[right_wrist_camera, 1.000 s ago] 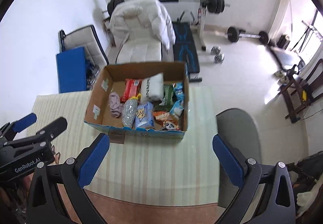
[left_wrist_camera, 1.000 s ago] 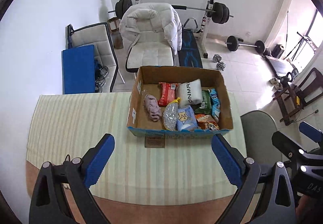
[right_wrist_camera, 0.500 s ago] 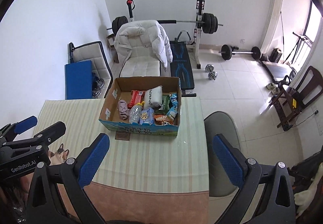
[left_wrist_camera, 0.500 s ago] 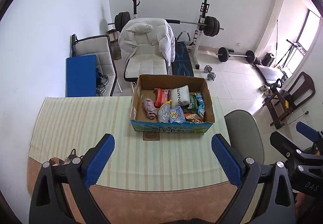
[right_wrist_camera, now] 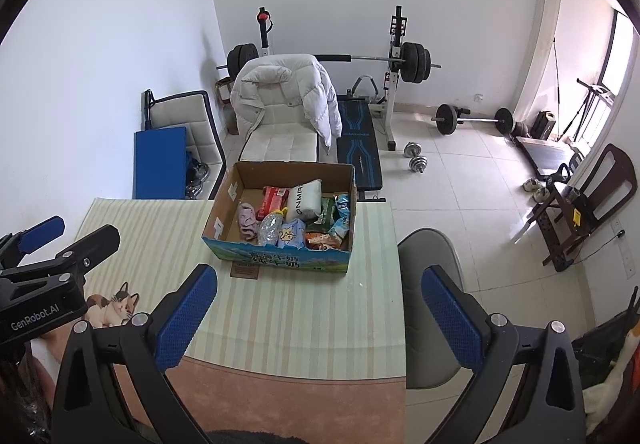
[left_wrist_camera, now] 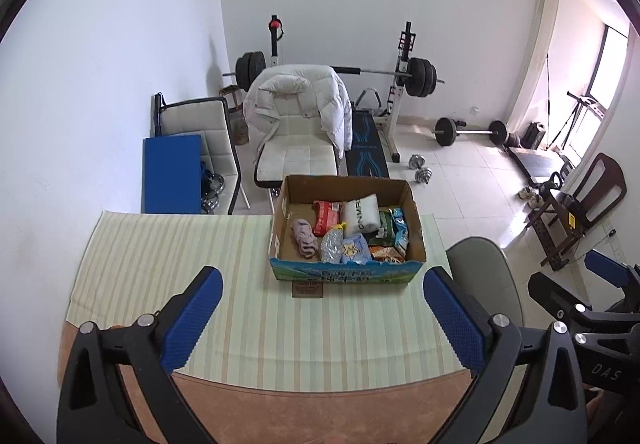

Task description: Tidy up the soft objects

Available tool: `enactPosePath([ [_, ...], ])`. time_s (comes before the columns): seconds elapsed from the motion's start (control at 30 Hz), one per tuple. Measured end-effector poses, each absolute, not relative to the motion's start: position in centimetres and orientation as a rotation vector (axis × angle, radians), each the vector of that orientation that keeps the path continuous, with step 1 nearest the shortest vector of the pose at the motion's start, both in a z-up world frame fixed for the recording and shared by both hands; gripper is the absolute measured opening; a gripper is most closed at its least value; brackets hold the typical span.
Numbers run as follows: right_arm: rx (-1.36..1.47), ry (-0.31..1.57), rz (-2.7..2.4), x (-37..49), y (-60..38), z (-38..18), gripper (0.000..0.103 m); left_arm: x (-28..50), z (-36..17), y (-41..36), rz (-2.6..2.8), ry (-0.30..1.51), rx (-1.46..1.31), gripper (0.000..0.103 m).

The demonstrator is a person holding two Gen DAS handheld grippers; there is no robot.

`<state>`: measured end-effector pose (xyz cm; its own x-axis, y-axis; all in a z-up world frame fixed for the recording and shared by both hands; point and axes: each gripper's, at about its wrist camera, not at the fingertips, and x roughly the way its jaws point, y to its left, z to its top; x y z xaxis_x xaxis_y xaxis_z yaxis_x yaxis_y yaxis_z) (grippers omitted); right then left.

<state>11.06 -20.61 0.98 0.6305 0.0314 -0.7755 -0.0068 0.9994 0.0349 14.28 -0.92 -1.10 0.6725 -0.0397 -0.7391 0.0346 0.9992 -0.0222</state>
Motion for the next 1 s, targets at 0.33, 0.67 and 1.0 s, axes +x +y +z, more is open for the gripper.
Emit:
enactPosePath([
  [0.33, -0.038, 0.849, -0.048, 12.2, -20.2, 0.8, 0.103, 14.2, -1.5, -0.8, -0.011, 0.819, -0.006, 0.103],
  [0.67, -0.032, 0.826, -0.062, 12.6, -20.2, 1.5, 0.103, 13.7, -0.9, -0.6, 0.004, 0.799, -0.002, 0.103],
  [1.0, -0.049, 0.806, -0.076, 12.1, -19.9, 2.0, 0.103, 13.2, -0.7, -0.9, 0.004, 0.795, 0.005, 0.103],
])
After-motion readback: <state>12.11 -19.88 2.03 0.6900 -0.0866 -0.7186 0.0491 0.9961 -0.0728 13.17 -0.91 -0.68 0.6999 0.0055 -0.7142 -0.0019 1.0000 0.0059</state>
